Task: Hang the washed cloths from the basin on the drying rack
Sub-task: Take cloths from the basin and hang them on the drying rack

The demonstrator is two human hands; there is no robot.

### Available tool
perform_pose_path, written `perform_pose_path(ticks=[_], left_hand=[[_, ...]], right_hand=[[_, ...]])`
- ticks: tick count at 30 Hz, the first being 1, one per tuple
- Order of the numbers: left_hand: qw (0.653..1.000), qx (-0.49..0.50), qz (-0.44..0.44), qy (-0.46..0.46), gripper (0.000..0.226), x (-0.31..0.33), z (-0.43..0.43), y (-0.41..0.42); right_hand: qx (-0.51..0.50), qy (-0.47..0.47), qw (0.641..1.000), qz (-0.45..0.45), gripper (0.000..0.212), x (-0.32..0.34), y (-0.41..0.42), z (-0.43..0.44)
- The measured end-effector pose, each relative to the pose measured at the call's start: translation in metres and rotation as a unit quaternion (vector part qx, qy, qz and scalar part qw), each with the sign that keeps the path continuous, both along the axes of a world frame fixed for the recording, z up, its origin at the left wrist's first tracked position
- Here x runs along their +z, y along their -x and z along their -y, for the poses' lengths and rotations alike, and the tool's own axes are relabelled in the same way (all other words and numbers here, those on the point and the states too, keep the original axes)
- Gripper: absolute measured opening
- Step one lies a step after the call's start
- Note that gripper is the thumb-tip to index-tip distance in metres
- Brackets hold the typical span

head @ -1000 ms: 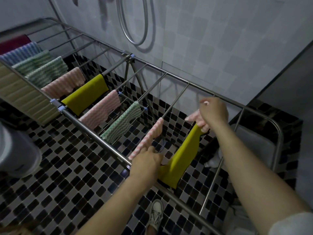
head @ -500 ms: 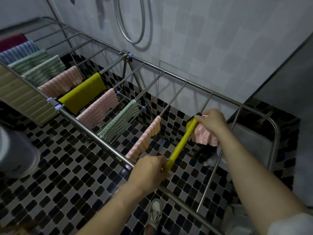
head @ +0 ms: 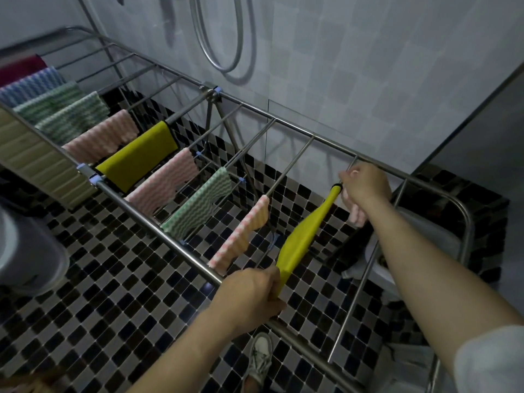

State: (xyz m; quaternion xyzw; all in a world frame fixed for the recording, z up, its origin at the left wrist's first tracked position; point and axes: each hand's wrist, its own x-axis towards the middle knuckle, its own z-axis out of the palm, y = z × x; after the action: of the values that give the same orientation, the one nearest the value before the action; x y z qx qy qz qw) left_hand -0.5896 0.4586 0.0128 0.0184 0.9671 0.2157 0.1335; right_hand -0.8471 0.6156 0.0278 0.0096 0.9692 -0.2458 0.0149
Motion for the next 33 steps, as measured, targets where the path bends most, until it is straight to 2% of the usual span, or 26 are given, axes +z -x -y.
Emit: perform_pose_path(ticks=[2,4,9,11,12,14,16,18,20,22,24,26,27,29,31,33], left_hand=[[1.000,0.006,0.001,-0.005,0.022,0.001,0.001,-0.001],[1.000,0.008,-0.001,-0.006,0.020,0.001,0.001,0.000],[0.999,0.012,-0.005,-0.035,0.022,0.001,0.004,0.001],[0.998,0.026,-0.001,-0.049,0.024,-0.001,0.007,0.002],[0.998,0.035,-0.006,-0.050,0.024,-0.002,0.009,0.003],[0.997,0.054,-0.041,-0.034,0.017,0.001,0.014,0.005],[0.992,0.085,-0.094,0.011,0.014,0.005,0.020,0.009],[0.981,0.131,-0.126,0.071,0.012,0.007,0.021,0.014],[0.972,0.163,-0.105,0.130,0.015,0.006,0.019,0.022],[0.973,0.162,-0.067,0.149,0.022,0.001,0.015,0.028],[0.986,0.149,0.008,0.077,0.033,-0.006,0.013,0.033],[0.980,0.147,0.126,-0.049,0.054,-0.010,0.010,0.033],[0.976,0.133,0.156,-0.076,0.061,-0.010,0.008,0.031],[0.976,0.128,0.145,-0.101,0.067,-0.011,0.007,0.027],[0.967,0.162,0.078,-0.179,0.059,-0.011,0.004,0.024],[0.926,0.223,-0.010,-0.305,0.044,-0.007,0.003,0.024]], right_hand=[[0.012,0.036,0.998,0.047,0.023,-0.006,-0.005,-0.004],[0.000,0.069,0.995,0.075,0.031,-0.011,-0.007,-0.005],[0.005,-0.017,0.998,0.055,0.032,-0.010,-0.005,0.002],[0.009,-0.015,0.999,0.048,0.036,-0.011,-0.007,0.001],[0.007,0.004,0.999,0.042,0.037,-0.013,-0.007,-0.001],[-0.015,0.101,0.994,0.039,0.036,-0.015,-0.010,-0.010],[-0.055,0.200,0.977,0.056,0.038,-0.016,-0.018,-0.019],[-0.067,0.242,0.964,0.090,0.039,-0.015,-0.030,-0.026],[-0.062,0.270,0.949,0.154,0.049,-0.007,-0.042,-0.030],[-0.030,0.278,0.931,0.235,0.066,-0.002,-0.050,-0.030],[-0.001,0.273,0.922,0.275,0.053,0.002,-0.058,-0.030],[-0.006,0.295,0.911,0.288,0.040,0.002,-0.065,-0.027],[-0.015,0.311,0.907,0.284,0.031,0.002,-0.070,-0.026],[-0.024,0.346,0.897,0.274,0.017,0.002,-0.075,-0.024],[-0.028,0.372,0.890,0.264,0.016,-0.001,-0.078,-0.027],[-0.029,0.366,0.895,0.253,0.016,-0.004,-0.082,-0.033]])
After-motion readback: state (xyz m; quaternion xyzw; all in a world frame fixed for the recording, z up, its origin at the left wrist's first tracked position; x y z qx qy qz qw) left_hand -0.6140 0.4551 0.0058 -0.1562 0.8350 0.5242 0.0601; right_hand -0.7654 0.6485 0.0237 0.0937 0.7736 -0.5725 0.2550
